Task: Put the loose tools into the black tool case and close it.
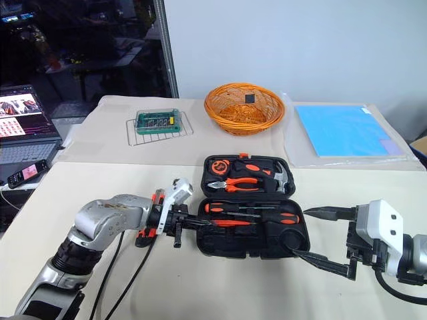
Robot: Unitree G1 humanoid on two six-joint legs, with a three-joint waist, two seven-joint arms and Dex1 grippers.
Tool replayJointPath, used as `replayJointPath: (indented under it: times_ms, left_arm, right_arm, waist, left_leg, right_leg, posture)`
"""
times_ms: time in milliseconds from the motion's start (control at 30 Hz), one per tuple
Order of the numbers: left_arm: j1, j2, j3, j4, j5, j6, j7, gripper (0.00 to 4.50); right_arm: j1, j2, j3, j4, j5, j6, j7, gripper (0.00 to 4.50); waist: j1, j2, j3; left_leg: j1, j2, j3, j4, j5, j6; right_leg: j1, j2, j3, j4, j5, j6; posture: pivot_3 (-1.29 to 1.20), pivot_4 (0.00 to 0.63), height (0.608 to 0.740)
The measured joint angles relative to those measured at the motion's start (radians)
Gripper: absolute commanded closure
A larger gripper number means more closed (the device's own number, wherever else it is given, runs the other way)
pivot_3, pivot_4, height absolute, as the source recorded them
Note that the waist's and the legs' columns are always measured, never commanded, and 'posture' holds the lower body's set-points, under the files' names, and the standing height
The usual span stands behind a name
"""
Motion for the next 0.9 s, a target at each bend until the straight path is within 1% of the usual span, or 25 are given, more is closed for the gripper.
replayJointPath:
  times_ms: [167, 367, 667, 733, 767, 833, 900]
  left_arm:
    - [-0.014, -0.027, -0.011, 0.017, 0.034, -0.008, 0.036, 4.48]
    - [-0.027, -0.076, 0.013, 0.056, 0.028, 0.023, 0.082, 4.48]
    - [-0.045, -0.105, 0.02, 0.075, 0.018, 0.058, 0.119, 4.48]
    - [-0.046, -0.146, 0.061, 0.087, -0.001, 0.111, 0.15, 4.48]
    - [-0.047, -0.182, 0.104, 0.105, -0.02, 0.149, 0.179, 4.48]
    - [-0.063, -0.224, 0.166, 0.136, -0.039, 0.207, 0.227, 4.48]
    - [-0.076, -0.242, 0.211, 0.151, -0.05, 0.247, 0.262, 4.48]
  right_arm:
    - [0.003, 0.004, 0.0, -0.002, 0.0, 0.001, -0.009, 0.0]
    - [0.009, 0.007, 0.0, -0.014, 0.0, 0.001, -0.011, 0.0]
    - [0.018, 0.012, 0.0, -0.018, 0.0, 0.001, -0.012, 0.0]
    - [0.025, 0.013, 0.0, -0.019, 0.0, 0.001, -0.012, 0.0]
    - [0.026, 0.013, 0.0, -0.019, 0.0, 0.001, -0.012, 0.0]
    - [0.027, 0.013, 0.0, -0.02, 0.001, 0.001, -0.012, 0.0]
    - [0.028, 0.014, 0.0, -0.02, 0.001, 0.001, -0.012, 0.0]
  waist:
    - [0.0, 0.0, 0.0]
    - [-0.001, 0.0, 0.0]
    - [-0.001, 0.0, 0.0]
    - [0.0, 0.0, 0.0]
    - [0.0, 0.0, 0.0]
    - [-0.001, -0.001, 0.0]
    - [-0.003, -0.001, 0.0]
  left_leg:
    - [0.0, 0.0, 0.0, 0.0, 0.0, 0.0]
    - [0.0, 0.0, 0.0, 0.0, 0.0, 0.0]
    - [0.001, 0.0, 0.0, 0.0, 0.001, -0.001]
    - [0.001, 0.0, 0.0, 0.001, 0.001, 0.0]
    - [0.001, 0.0, -0.001, 0.001, 0.001, 0.0]
    - [0.0, 0.0, -0.001, 0.001, 0.001, 0.0]
    - [0.0, 0.0, -0.001, 0.0, 0.001, 0.0]
  right_leg:
    - [0.0, 0.0, 0.0, 0.0, 0.0, 0.0]
    - [0.0, 0.0, 0.0, 0.0, 0.0, 0.0]
    - [0.001, 0.0, 0.0, 0.001, 0.001, 0.0]
    - [0.001, -0.001, 0.0, 0.001, 0.001, 0.001]
    - [0.001, -0.001, 0.0, 0.001, 0.002, 0.001]
    - [0.001, -0.001, 0.0, 0.001, 0.002, 0.001]
    - [0.0, 0.0, 0.0, 0.0, 0.002, 0.001]
  posture:
    - [0.0, 0.15, 0.74]
    - [0.0, 0.15, 0.74]
    - [0.0, 0.15, 0.74]
    - [0.0, 0.15, 0.74]
    - [0.0, 0.15, 0.74]
    - [0.0, 0.15, 0.74]
    - [0.0, 0.15, 0.74]
